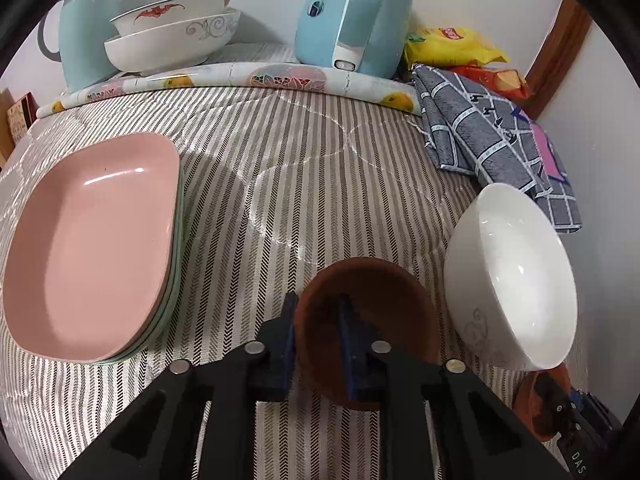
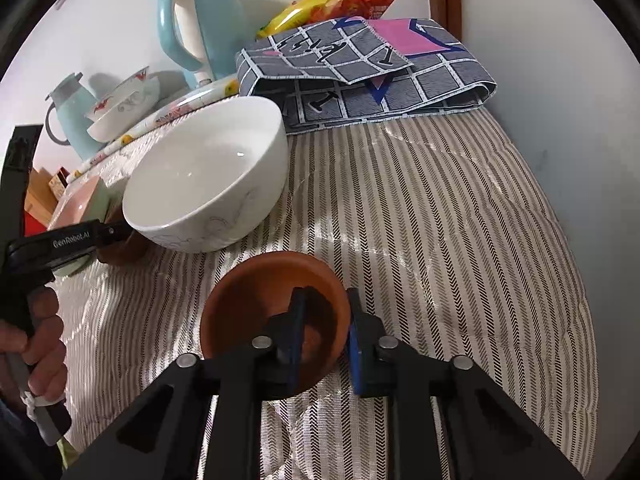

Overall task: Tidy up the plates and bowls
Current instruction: 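Lift both brown bowls while the right tool carries its bowl over the white bowl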

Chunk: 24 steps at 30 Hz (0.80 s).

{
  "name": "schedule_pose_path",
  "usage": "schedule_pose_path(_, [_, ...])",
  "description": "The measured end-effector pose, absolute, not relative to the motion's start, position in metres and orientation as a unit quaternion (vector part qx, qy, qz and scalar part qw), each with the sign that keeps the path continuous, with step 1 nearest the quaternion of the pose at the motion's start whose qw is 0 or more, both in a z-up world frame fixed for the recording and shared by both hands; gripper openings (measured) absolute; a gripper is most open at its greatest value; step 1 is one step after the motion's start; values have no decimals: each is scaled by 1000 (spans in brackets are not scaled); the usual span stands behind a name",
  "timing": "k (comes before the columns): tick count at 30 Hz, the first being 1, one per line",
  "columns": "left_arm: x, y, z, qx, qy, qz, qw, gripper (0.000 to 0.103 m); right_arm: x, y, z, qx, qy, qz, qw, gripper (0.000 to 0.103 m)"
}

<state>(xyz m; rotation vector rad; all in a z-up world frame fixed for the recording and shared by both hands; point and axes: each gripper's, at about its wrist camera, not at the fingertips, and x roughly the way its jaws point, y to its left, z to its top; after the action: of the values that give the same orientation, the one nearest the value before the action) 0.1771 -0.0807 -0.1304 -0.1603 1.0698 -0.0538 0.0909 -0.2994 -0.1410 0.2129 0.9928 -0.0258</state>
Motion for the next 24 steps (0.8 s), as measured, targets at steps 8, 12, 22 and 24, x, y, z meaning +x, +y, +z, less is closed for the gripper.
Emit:
schedule_pose_path(8, [169, -79, -120, -83, 497, -43, 863, 10, 86, -292, -130, 94, 461, -19, 882, 11])
schedule_pose_path(12, [162, -78, -113, -78, 489, -46, 867, 10, 83, -290, -125, 94, 459, -25, 883, 11])
schedule_pose_path(22, [147, -63, -98, -83, 478, -50, 873, 10, 74, -290, -110, 89, 446, -42, 890, 11])
schedule_pose_path(24, [144, -60, -94, -86, 475, -51, 874, 10, 71, -291, -103, 91, 438, -43, 893, 11])
